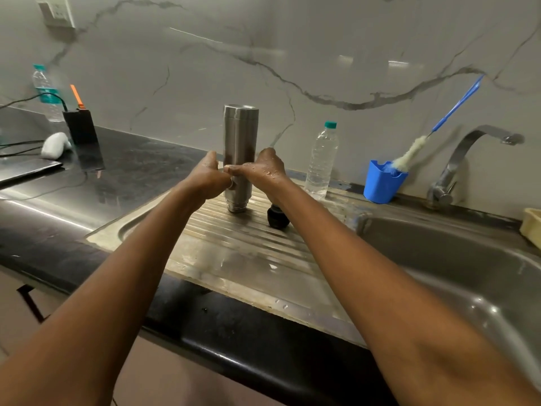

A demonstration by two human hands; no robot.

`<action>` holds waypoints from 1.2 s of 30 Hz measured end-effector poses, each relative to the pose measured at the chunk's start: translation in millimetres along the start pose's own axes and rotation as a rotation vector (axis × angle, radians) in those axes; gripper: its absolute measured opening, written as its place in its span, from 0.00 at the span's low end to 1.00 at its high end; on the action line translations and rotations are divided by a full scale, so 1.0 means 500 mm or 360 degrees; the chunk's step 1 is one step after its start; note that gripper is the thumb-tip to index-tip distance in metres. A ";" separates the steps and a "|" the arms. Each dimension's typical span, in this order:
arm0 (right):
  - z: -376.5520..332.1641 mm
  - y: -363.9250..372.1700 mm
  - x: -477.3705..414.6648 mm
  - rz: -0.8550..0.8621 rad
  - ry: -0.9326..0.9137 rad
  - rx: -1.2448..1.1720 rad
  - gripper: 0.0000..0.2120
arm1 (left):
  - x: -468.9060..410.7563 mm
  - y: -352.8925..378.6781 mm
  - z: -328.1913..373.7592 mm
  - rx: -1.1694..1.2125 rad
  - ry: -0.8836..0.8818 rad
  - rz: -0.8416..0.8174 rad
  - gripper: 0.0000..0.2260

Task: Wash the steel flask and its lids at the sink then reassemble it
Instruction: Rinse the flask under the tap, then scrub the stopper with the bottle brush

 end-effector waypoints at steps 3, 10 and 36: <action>-0.003 -0.018 0.015 0.0002 0.0014 0.0017 0.35 | 0.018 0.003 0.012 -0.0012 -0.0033 0.0031 0.38; -0.011 -0.106 0.040 -0.0035 -0.0020 0.0099 0.17 | 0.044 0.012 0.000 -0.0227 -0.0163 0.0140 0.16; 0.025 -0.120 0.075 -0.0284 -0.0250 0.0656 0.09 | 0.041 0.168 -0.003 -0.0194 -0.0011 -0.0209 0.18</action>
Point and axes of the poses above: each hand's wrist, its own x-axis away from the middle knuckle, its own y-axis out of the palm, z = x × y, the point moved 7 cm from there along -x, towards the middle knuckle, and after that the axes turned 10 degrees about -y, right-handed, at the moved point
